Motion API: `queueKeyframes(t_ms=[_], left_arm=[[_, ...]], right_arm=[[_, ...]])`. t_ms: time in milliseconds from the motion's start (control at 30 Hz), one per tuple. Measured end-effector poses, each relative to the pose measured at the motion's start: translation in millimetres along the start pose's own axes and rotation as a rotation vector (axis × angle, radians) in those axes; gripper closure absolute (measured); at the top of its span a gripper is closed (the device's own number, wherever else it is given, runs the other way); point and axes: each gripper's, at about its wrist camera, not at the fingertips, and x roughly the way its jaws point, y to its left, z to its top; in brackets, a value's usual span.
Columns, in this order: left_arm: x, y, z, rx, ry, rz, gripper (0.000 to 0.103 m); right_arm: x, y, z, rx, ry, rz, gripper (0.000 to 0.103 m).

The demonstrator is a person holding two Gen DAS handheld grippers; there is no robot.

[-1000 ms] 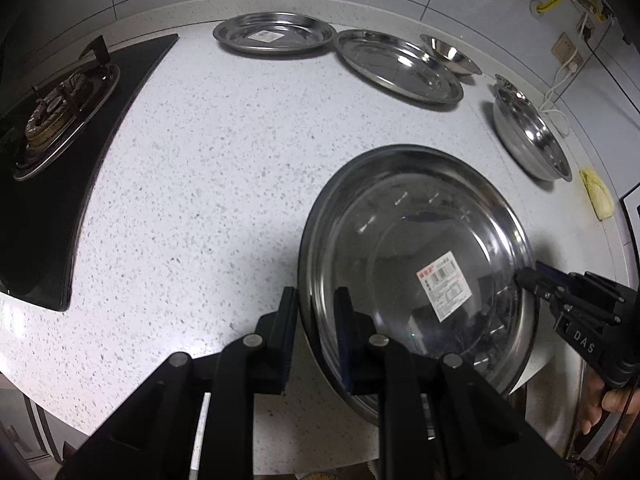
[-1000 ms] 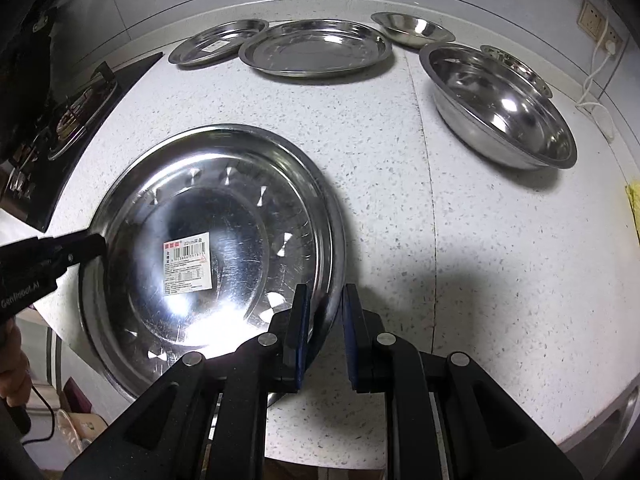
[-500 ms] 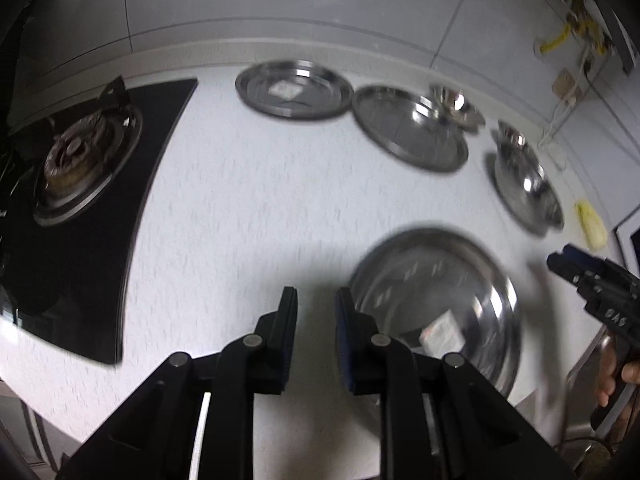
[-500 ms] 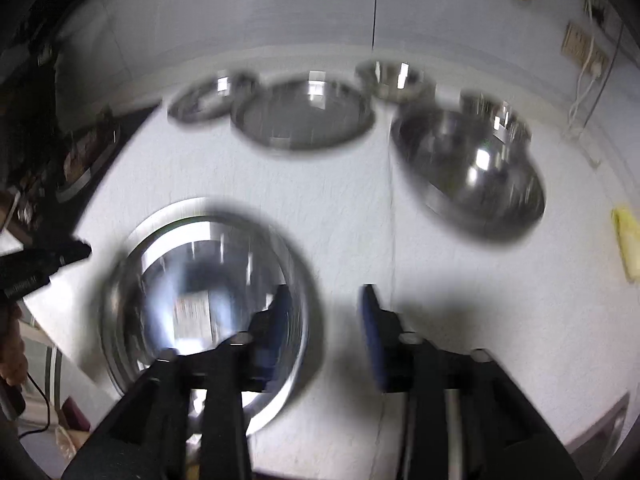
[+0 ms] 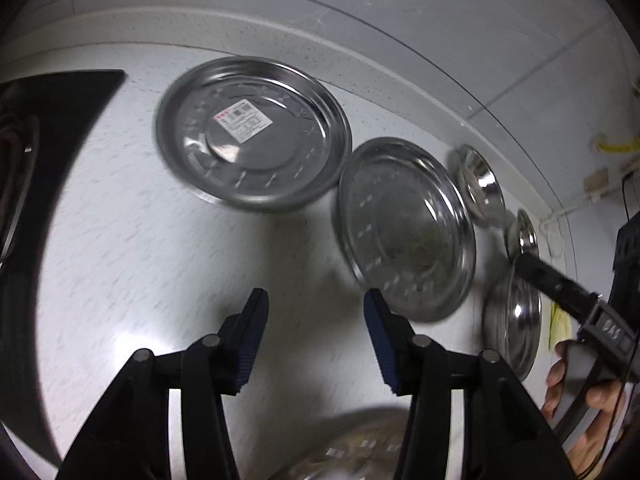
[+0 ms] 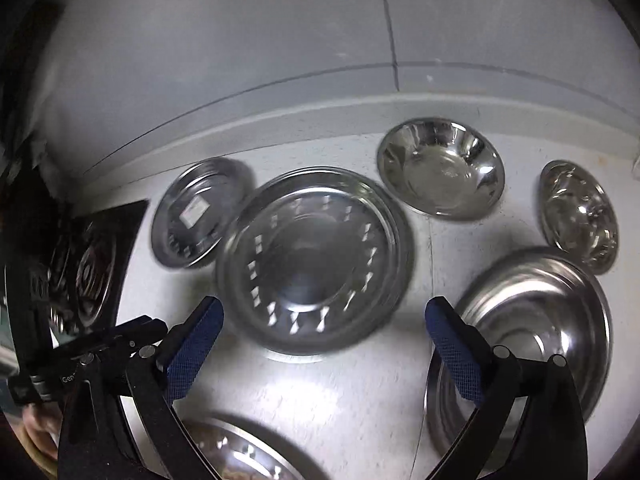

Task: Organize plates and bowls
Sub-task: 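Move both grippers to a medium steel plate and close on its rim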

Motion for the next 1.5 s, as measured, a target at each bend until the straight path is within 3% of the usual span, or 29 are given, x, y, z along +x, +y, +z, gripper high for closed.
queueKeyframes(t_ms=[233,600,867,1200,1333,1500], left_arm=[[33.5,-10.1,16.9,-0.029,0.053,-0.023,0.055],[54.3,-24.8,32.5,-0.042,0.051,-0.004,0.055],[59.3,-24.2,36.8,-0.045,0.05,0.006,0.055],[61.8,-29.7,32.9,-0.006,0.025,0.009,0.055],[62.9,-30.8,32.5,0.011,0.026,0.014,0.056],[63.7,-33.9,31.1,0.048,0.022,0.031,0.058]], right_arm=[[39.5,-18.0,19.3,0.026,0.093,-0.034,0.004],[73.9,-21.8,33.1,-0.031,0.174,-0.053,0.004],[91.1,-27.9,35.0,-0.022,0.204,-0.064,0.031],[104.4,-17.2,33.4,-0.057,0.181,-0.118,0.037],[104.1,-16.5,34.1,-0.07,0.175,-0.125,0.061],[108.1,-22.5,34.0,-0.076,0.19,-0.13,0.073]])
